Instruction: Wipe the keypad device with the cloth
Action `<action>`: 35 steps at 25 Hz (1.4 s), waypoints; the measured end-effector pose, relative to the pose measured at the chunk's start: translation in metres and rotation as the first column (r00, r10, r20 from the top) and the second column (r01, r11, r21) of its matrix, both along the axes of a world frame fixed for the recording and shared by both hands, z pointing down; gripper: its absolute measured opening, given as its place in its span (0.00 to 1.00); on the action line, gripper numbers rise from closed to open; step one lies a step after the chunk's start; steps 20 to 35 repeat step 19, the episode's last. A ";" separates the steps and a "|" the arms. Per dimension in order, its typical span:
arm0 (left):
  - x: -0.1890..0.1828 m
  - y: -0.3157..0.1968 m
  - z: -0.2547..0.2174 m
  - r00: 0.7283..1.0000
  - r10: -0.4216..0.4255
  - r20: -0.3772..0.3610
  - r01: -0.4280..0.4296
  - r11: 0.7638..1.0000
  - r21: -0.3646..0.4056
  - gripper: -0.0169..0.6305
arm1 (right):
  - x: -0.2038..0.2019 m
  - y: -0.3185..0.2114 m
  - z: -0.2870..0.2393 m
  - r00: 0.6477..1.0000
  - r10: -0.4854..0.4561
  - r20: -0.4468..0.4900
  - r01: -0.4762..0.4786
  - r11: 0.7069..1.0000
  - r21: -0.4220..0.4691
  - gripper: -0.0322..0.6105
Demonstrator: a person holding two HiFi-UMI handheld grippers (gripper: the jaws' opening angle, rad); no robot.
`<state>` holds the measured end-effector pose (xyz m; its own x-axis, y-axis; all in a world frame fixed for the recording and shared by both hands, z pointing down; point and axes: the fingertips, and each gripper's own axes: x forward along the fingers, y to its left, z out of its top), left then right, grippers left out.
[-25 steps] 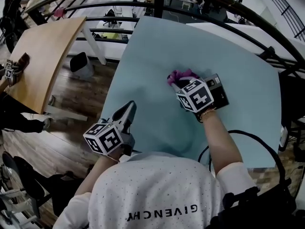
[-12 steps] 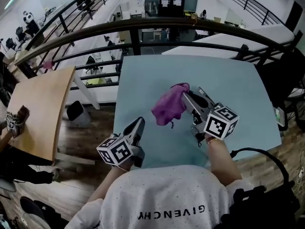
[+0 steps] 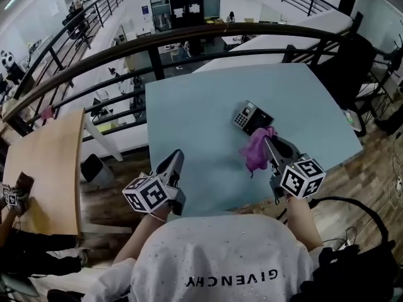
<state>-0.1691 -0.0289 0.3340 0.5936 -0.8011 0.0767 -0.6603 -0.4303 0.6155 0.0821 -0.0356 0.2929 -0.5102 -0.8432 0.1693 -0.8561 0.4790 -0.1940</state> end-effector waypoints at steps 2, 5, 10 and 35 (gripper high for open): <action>0.002 0.013 0.000 0.999 0.036 -0.004 -0.036 0.999 -0.008 0.03 | 0.004 0.017 0.005 0.999 0.040 -0.017 -0.041 0.999 -0.028 0.08; -0.004 0.037 0.008 0.997 0.070 -0.009 -0.071 0.997 -0.036 0.03 | 0.003 0.048 0.012 0.997 0.076 -0.031 -0.078 0.995 -0.055 0.08; -0.016 0.068 0.027 0.995 0.101 -0.009 -0.101 0.992 -0.077 0.03 | 0.006 0.090 0.025 0.988 0.150 -0.034 -0.152 0.985 -0.084 0.08; -0.012 0.091 0.026 0.988 0.155 -0.021 -0.156 0.984 -0.084 0.03 | 0.008 0.134 0.033 0.977 0.202 -0.066 -0.209 0.970 -0.122 0.08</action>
